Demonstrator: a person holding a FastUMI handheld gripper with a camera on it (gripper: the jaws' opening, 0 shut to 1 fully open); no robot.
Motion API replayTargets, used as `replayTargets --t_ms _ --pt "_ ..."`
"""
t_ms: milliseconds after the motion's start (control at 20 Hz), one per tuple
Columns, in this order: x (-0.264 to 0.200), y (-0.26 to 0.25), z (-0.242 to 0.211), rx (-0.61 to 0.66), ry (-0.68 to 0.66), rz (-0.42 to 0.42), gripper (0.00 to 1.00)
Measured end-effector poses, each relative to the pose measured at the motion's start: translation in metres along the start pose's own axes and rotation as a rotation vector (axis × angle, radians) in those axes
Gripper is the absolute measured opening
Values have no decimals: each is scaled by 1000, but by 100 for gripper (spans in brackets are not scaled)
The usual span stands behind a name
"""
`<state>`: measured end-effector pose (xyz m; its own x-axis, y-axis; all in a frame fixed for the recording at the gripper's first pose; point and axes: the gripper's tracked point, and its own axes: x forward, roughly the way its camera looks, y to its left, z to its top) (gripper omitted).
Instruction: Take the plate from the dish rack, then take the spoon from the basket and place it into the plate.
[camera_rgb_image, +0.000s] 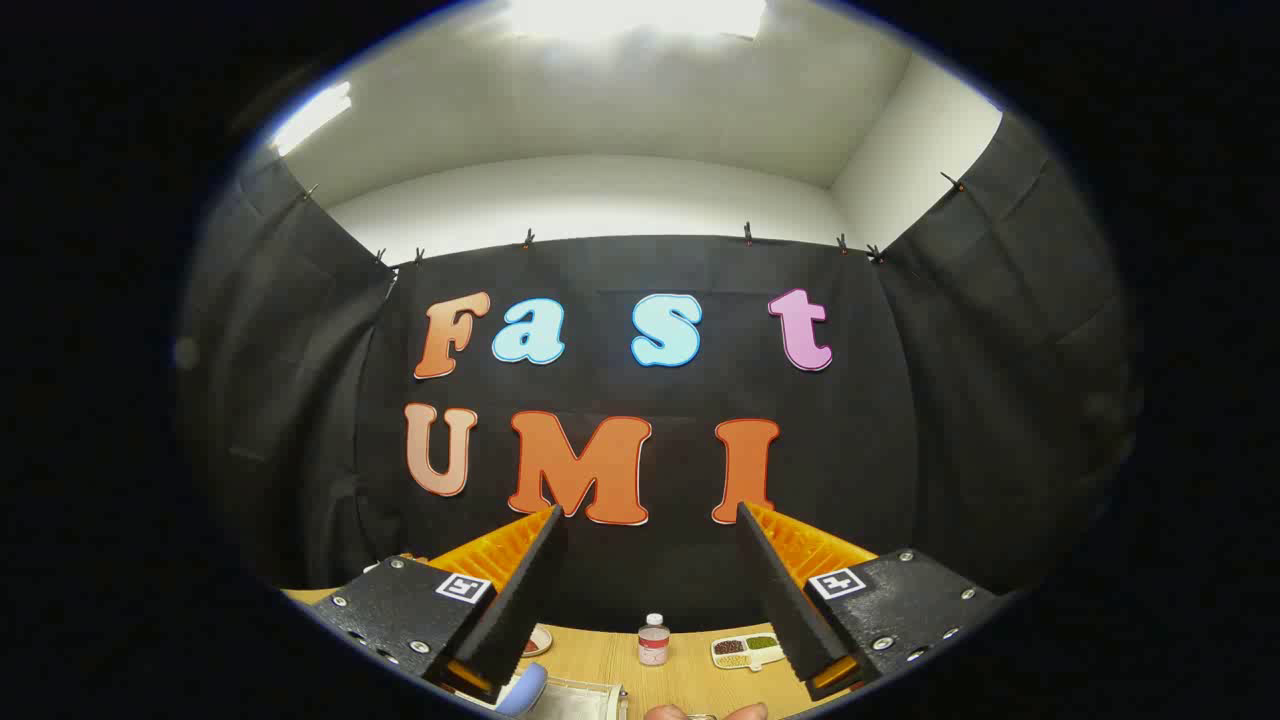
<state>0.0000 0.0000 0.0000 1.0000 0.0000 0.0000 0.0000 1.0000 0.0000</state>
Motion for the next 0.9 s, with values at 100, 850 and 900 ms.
replayTargets --t_ms 100,850,900 --pt "-1 0 -1 -2 4 2 99" --pt "-2 7 -5 -28 6 21 99" --pt "-2 8 -6 -29 8 24 99"
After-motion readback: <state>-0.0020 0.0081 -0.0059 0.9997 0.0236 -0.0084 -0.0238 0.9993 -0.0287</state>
